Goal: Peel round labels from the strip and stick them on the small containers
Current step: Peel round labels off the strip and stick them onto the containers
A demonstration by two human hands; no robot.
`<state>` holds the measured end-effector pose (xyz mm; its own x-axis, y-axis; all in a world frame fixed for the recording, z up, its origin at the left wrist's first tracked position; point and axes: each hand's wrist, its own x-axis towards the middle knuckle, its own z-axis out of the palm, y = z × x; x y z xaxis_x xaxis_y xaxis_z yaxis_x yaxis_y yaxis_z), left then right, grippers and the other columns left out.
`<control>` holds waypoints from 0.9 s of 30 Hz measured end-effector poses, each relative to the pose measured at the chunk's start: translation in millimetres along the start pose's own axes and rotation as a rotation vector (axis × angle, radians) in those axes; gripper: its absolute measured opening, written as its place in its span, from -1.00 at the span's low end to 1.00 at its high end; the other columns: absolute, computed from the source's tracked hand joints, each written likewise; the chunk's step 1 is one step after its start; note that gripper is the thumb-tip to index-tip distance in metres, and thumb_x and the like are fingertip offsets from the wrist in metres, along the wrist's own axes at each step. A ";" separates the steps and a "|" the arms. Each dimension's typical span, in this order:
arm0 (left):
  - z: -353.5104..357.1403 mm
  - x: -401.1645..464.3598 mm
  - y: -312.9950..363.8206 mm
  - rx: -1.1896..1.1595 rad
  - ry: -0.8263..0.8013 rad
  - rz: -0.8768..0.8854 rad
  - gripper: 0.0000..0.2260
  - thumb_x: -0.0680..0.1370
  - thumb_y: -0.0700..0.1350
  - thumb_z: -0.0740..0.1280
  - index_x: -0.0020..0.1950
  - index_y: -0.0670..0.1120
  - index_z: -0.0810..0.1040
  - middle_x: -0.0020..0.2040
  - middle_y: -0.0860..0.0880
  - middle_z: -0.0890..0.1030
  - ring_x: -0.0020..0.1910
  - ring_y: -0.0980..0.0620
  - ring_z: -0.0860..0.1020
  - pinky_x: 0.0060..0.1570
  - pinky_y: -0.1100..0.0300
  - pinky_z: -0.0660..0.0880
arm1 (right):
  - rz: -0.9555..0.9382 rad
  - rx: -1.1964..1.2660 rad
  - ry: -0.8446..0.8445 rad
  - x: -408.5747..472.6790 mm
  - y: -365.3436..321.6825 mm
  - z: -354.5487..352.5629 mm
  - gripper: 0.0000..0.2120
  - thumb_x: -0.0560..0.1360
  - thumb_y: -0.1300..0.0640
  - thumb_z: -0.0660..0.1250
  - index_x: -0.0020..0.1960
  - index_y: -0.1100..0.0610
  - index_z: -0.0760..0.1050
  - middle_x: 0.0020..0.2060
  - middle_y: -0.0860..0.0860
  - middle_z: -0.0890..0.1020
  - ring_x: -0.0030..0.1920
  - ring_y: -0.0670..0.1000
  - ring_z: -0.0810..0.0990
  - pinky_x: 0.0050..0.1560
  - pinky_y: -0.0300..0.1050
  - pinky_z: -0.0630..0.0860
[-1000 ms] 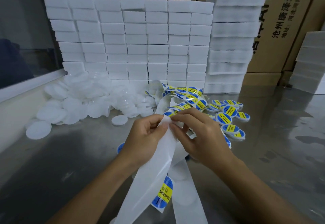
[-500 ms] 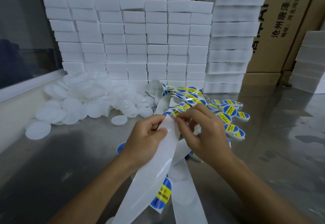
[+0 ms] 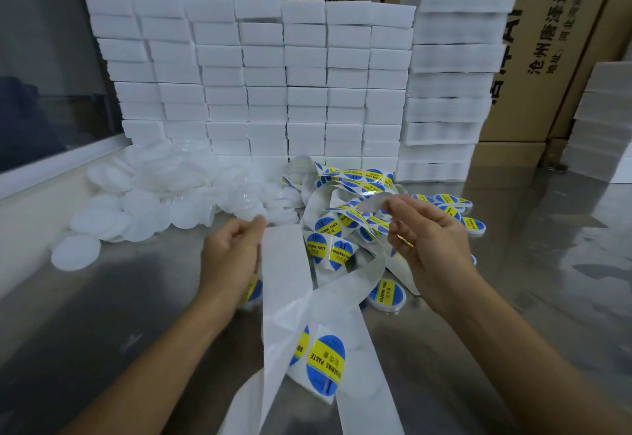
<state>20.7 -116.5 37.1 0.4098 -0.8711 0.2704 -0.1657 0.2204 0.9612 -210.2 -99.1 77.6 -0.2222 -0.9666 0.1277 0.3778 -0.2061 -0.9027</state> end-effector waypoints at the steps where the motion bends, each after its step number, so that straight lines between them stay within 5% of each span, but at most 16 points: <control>1: -4.9 6.3 -5.0 0.093 0.059 0.044 -0.75 0.54 0.01 0.33 -0.30 -0.07 0.55 -0.46 0.06 0.53 -0.41 0.07 0.49 -0.33 0.16 0.43 | -0.045 -0.035 -0.002 -0.6 -0.5 0.5 -0.93 0.44 0.22 0.47 -0.18 0.09 0.70 -0.18 0.04 0.73 -0.35 -0.12 0.59 -0.26 -0.29 0.56; 4: -20.9 23.6 -21.9 0.457 0.072 0.203 -0.90 0.54 -0.10 0.30 -0.15 0.05 0.56 -0.17 0.04 0.61 -0.11 -0.08 0.56 -0.12 0.02 0.52 | -0.206 -0.183 -0.013 -4.2 -0.1 2.3 -0.86 0.41 0.26 0.49 -0.16 0.03 0.70 -0.22 0.00 0.73 -0.30 -0.08 0.66 -0.25 -0.28 0.57; 7: -33.4 38.9 -45.0 0.864 -0.176 0.235 -0.64 0.58 -0.07 0.23 0.38 0.10 0.41 0.34 0.02 0.48 0.30 -0.11 0.42 0.20 -0.07 0.36 | -0.391 -0.381 -0.044 -10.4 2.0 5.5 -0.85 0.43 0.23 0.49 -0.19 -0.01 0.69 -0.27 -0.04 0.72 -0.32 -0.01 0.65 -0.25 -0.12 0.61; 9: -35.5 42.1 -50.3 1.029 -0.265 0.159 -0.57 0.60 0.05 0.14 0.47 0.24 0.22 0.42 0.12 0.40 0.38 -0.05 0.34 0.17 -0.05 0.20 | -0.520 -0.498 -0.067 -12.7 5.2 6.9 -0.88 0.44 0.25 0.48 -0.16 0.04 0.68 -0.28 -0.07 0.71 -0.37 0.01 0.64 -0.27 -0.09 0.58; 13: -32.0 40.3 -46.6 1.100 -0.274 0.126 -0.78 0.59 0.14 0.09 0.23 0.27 0.34 0.33 0.14 0.45 0.30 0.03 0.35 0.05 0.00 0.13 | -0.666 -0.647 -0.122 -16.2 9.4 8.3 -0.94 0.44 0.28 0.48 -0.10 0.17 0.65 -0.17 -0.08 0.70 -0.36 -0.13 0.62 -0.28 -0.32 0.52; 17: -32.9 42.7 -43.4 1.126 -0.230 0.118 -0.69 0.57 0.07 0.21 0.31 0.15 0.43 0.32 0.03 0.41 0.32 -0.06 0.32 0.04 0.01 0.16 | -0.694 -0.666 -0.132 -17.9 9.9 9.0 -0.94 0.45 0.28 0.48 -0.08 0.19 0.65 -0.16 -0.07 0.68 -0.33 -0.13 0.61 -0.25 -0.35 0.51; 21: -35.6 42.7 -39.8 0.971 -0.038 0.106 -0.86 0.50 -0.06 0.31 -0.11 0.04 0.67 0.04 -0.10 0.54 0.13 -0.18 0.44 -0.08 0.07 0.27 | -0.681 -0.671 -0.099 -16.2 10.4 8.7 -0.79 0.45 0.23 0.48 0.07 0.08 0.63 -0.17 -0.09 0.67 -0.29 -0.10 0.62 -0.19 -0.33 0.54; 24: -36.2 40.9 -37.0 0.895 0.027 0.002 -0.86 0.46 -0.03 0.37 -0.31 0.05 0.53 -0.19 -0.01 0.54 0.05 -0.19 0.49 -0.03 0.08 0.20 | -0.667 -0.703 -0.078 -13.7 12.0 7.7 -0.74 0.45 0.23 0.48 0.12 0.10 0.64 -0.17 -0.10 0.68 -0.25 -0.08 0.62 -0.10 -0.25 0.57; 27: -37.2 41.8 -38.8 0.827 0.042 -0.019 -0.94 0.44 -0.05 0.38 -0.21 0.03 0.53 -0.12 -0.04 0.60 0.01 -0.17 0.52 0.05 0.04 0.24 | -0.707 -0.756 -0.066 -12.2 13.4 6.6 -0.87 0.45 0.24 0.49 -0.01 0.13 0.68 -0.17 -0.10 0.69 -0.27 -0.08 0.61 -0.13 -0.13 0.59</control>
<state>77.6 -145.2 13.1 0.4492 -0.8510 0.2721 -0.7583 -0.2021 0.6198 -196.6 -91.1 66.7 -0.1153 -0.6731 0.7305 -0.4876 -0.6024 -0.6319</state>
